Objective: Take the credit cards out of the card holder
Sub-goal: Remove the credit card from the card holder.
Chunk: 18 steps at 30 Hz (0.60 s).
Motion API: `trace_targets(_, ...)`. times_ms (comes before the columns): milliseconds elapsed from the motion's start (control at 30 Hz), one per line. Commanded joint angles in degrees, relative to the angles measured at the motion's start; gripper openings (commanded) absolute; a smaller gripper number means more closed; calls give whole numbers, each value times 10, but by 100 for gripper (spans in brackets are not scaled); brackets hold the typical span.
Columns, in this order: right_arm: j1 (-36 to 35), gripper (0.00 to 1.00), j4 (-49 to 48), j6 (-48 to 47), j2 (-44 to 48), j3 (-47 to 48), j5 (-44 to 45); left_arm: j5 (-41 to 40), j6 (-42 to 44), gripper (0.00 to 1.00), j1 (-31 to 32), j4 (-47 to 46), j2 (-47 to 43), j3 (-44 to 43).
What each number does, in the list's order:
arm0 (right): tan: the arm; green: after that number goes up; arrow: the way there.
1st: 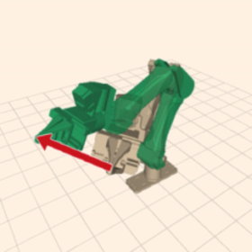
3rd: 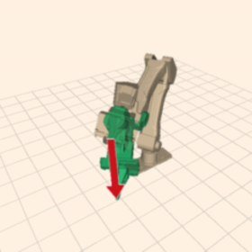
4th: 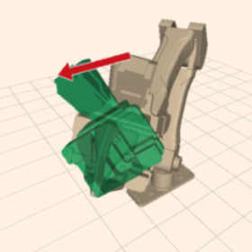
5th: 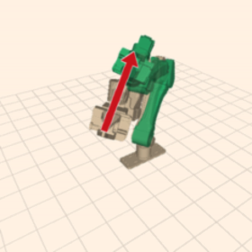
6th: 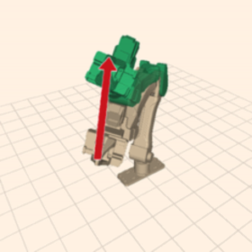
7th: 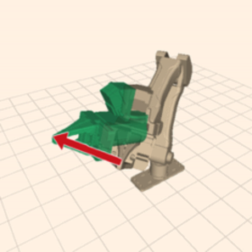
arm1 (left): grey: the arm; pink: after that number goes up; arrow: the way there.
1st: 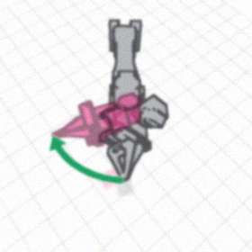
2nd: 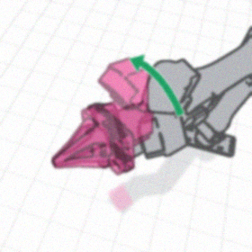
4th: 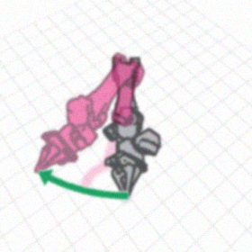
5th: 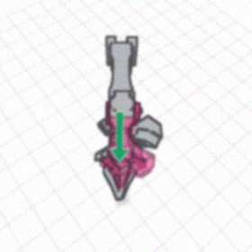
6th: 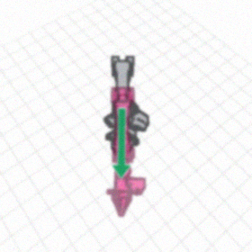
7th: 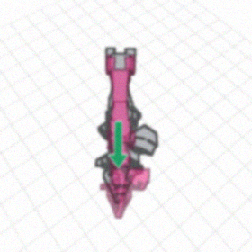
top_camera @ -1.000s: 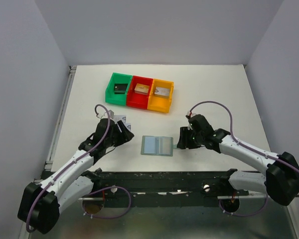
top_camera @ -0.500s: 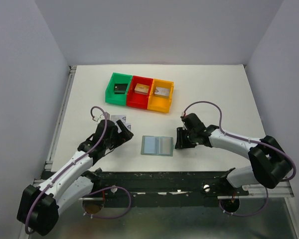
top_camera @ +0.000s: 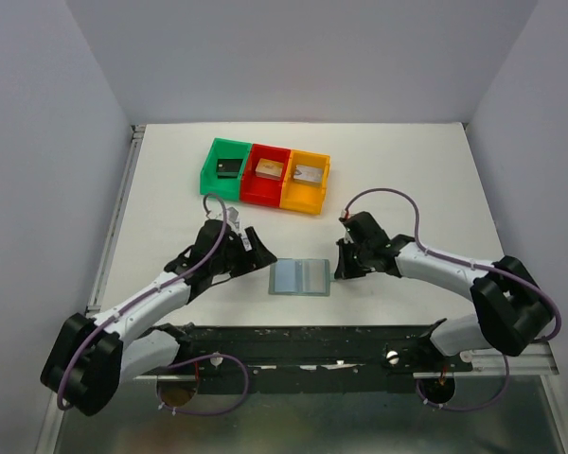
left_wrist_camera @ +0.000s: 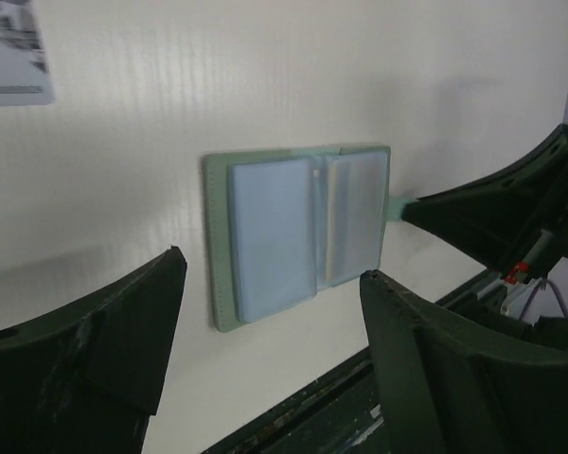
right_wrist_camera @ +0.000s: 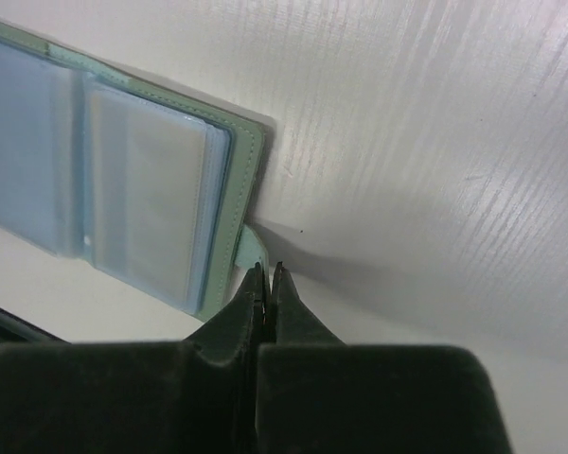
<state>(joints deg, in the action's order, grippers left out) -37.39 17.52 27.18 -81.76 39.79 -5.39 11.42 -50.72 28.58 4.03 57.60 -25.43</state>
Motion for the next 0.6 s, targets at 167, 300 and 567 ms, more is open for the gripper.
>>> trace_targets(167,3,0,5,-66,105,2,-58,77,69,77,101,-79,128,-95)
trace_targets(300,3,0,9,-68,123,4,-84,85,76,70,118,-101,170,-112)
trace_targets(567,3,0,8,-68,141,9,-114,74,80,70,139,-99,248,-150)
